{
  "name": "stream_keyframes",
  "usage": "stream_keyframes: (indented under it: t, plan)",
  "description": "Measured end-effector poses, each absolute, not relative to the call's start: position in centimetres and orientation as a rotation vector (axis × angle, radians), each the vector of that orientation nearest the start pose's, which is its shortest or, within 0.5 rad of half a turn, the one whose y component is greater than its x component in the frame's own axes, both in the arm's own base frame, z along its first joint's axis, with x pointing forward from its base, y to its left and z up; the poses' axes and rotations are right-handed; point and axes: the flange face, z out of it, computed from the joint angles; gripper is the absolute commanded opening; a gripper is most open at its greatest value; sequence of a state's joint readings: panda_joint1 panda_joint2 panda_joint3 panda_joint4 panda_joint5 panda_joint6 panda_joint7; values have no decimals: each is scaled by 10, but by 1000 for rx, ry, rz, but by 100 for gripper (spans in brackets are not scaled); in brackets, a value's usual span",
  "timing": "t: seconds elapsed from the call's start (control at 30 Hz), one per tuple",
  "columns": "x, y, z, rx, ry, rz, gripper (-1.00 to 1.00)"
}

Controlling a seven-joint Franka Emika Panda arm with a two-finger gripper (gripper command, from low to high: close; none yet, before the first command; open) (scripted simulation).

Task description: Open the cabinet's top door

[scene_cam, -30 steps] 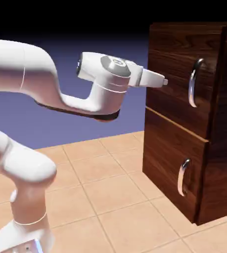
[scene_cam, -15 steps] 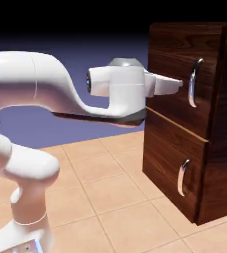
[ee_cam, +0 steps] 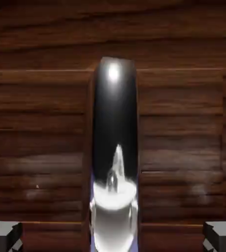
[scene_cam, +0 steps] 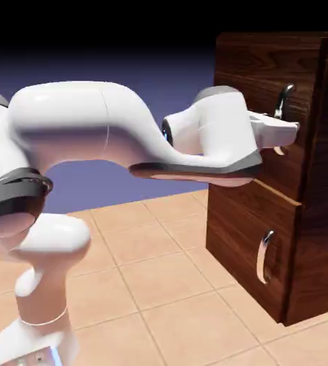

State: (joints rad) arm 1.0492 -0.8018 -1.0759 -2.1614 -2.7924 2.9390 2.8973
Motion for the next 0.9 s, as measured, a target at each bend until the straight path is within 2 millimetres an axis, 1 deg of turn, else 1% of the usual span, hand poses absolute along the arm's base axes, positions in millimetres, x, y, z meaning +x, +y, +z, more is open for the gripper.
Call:
stream_keyframes:
  t: [0.47, 0.7, 0.9]
  plan:
    - [383, -57, 559, -1743, 900, -1871, -100]
    - [352, -35, 559, -1727, 1006, -1934, -100]
    - [329, -16, 559, -1711, 1090, -1982, -100]
